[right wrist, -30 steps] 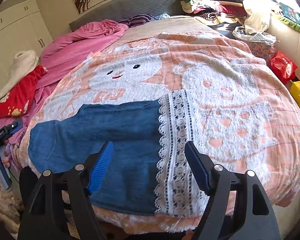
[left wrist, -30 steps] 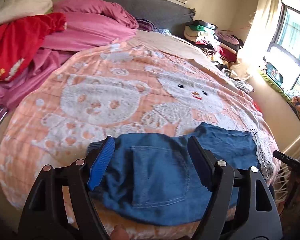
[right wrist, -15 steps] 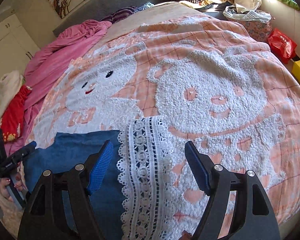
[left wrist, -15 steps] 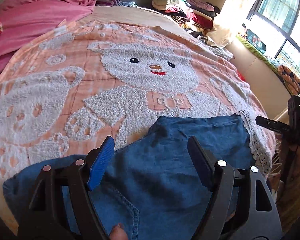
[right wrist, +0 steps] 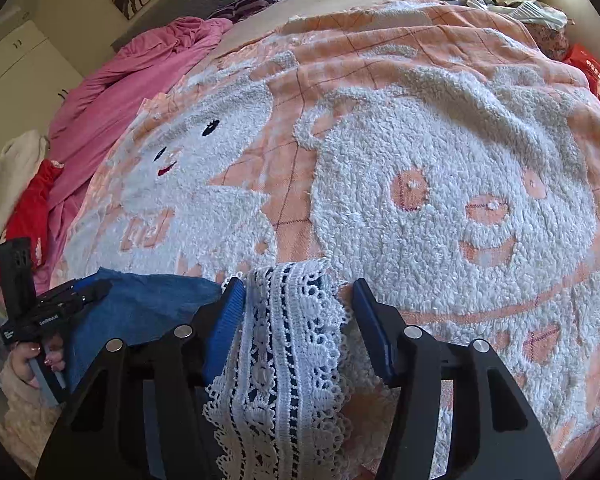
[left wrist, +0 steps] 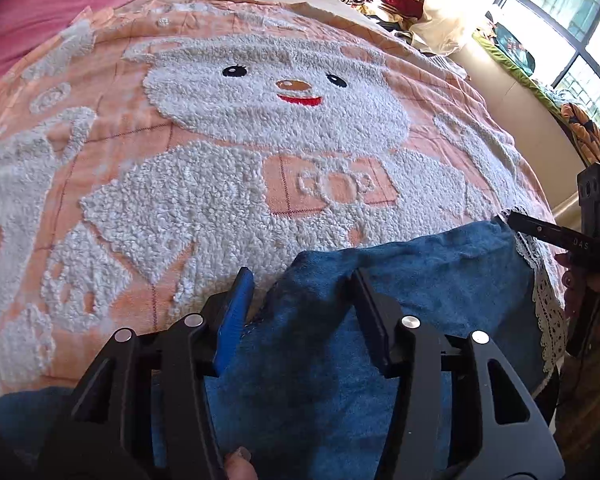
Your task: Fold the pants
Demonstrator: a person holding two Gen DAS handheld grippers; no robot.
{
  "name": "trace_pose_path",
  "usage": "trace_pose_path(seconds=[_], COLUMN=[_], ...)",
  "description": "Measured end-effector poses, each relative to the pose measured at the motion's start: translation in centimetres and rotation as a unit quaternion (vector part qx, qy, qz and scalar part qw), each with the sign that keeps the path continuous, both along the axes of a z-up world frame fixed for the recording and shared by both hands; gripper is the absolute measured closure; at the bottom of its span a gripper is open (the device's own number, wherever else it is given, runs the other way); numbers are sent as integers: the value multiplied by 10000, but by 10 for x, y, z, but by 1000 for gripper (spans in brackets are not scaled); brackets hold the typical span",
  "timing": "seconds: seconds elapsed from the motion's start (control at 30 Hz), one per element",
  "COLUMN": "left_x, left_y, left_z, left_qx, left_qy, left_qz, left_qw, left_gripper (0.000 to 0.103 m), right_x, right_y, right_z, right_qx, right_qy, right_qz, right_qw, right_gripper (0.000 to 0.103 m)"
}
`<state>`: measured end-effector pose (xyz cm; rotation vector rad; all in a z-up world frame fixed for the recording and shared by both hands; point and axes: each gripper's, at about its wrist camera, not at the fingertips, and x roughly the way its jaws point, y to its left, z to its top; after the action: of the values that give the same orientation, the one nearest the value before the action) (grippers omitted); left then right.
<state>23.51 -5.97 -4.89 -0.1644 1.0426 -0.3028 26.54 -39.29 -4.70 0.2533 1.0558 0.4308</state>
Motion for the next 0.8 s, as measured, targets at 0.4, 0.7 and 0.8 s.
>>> trace_pose_path(seconds=[0.4, 0.7, 0.8], left_x=[-5, 2, 4], left_y=[1, -16, -19], left_z=[12, 21, 5], left_qx=[-743, 28, 257], left_qy=[-103, -629, -516], left_qz=[48, 96, 106], left_qw=[9972, 9980, 9983], left_gripper=[97, 99, 99], right_x=[-24, -12, -5], right_y=[13, 20, 26], right_z=[18, 31, 7], right_qx=[-50, -643, -952], right_qy=[-692, -1011, -784], right_qz=[566, 612, 653], right_qw=[9960, 9909, 9902], right_gripper=[78, 79, 79])
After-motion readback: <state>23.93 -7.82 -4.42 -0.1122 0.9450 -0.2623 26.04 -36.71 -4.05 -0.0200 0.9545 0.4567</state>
